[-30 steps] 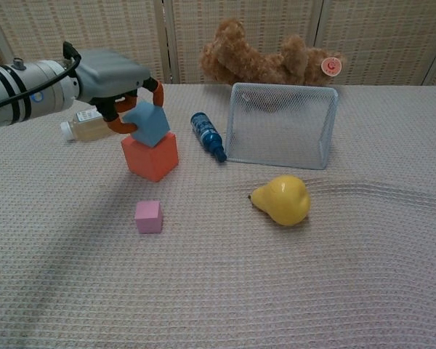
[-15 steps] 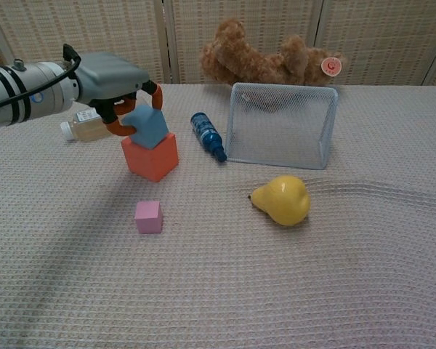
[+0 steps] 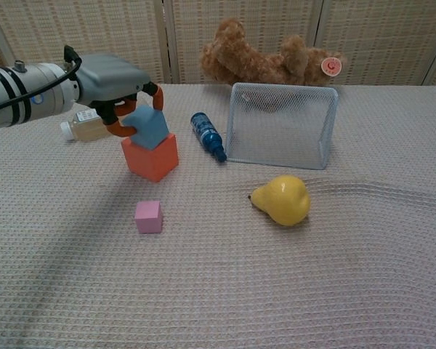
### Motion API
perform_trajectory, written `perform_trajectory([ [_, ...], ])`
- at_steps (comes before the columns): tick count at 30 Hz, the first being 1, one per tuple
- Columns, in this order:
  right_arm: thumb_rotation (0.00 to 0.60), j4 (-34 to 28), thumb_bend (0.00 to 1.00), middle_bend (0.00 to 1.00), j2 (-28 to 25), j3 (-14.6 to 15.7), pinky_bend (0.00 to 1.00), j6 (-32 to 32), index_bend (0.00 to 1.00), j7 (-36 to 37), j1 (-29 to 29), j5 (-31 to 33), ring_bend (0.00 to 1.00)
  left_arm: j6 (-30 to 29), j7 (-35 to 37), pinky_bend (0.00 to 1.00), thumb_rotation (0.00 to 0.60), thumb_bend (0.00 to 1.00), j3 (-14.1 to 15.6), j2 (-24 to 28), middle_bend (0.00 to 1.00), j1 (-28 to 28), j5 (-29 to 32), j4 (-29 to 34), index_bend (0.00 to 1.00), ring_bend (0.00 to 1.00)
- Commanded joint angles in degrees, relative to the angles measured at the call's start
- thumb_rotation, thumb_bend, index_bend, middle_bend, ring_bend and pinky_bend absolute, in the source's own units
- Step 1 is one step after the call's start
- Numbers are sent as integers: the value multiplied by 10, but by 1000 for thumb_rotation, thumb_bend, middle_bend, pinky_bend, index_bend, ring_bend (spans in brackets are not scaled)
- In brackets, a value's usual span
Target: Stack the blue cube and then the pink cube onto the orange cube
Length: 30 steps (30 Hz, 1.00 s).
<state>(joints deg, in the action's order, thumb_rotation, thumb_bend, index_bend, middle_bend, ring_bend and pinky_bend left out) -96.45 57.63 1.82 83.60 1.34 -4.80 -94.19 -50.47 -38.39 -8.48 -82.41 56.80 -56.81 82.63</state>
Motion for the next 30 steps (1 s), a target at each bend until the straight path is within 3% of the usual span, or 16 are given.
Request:
perform_trajectory([
  [1,600,0,81,0,0,0,0,0,0,1,0,0,0,-3,10,998,600,346,-1,0,864,0,-7,-1,178,928],
  [11,600,0,81,0,-1,0,0,3,0,2,2,-2,0,-4,19,1000,600,345,1,3,868,0,-7,4,143,928],
  [18,600,1,80,0,-1,0,0,4,0,2,2,-4,0,-23,21,1000,600,345,7,27,884,-12,-19,42,143,928],
  [24,600,0,81,0,-2,3,0,8,0,3,4,-10,0,-99,110,1000,600,345,73,104,903,-102,-131,150,149,936],
  [30,600,-4,81,0,1,9,0,8,0,-3,4,-23,0,-107,189,1000,600,339,144,126,940,-160,-220,177,181,960],
])
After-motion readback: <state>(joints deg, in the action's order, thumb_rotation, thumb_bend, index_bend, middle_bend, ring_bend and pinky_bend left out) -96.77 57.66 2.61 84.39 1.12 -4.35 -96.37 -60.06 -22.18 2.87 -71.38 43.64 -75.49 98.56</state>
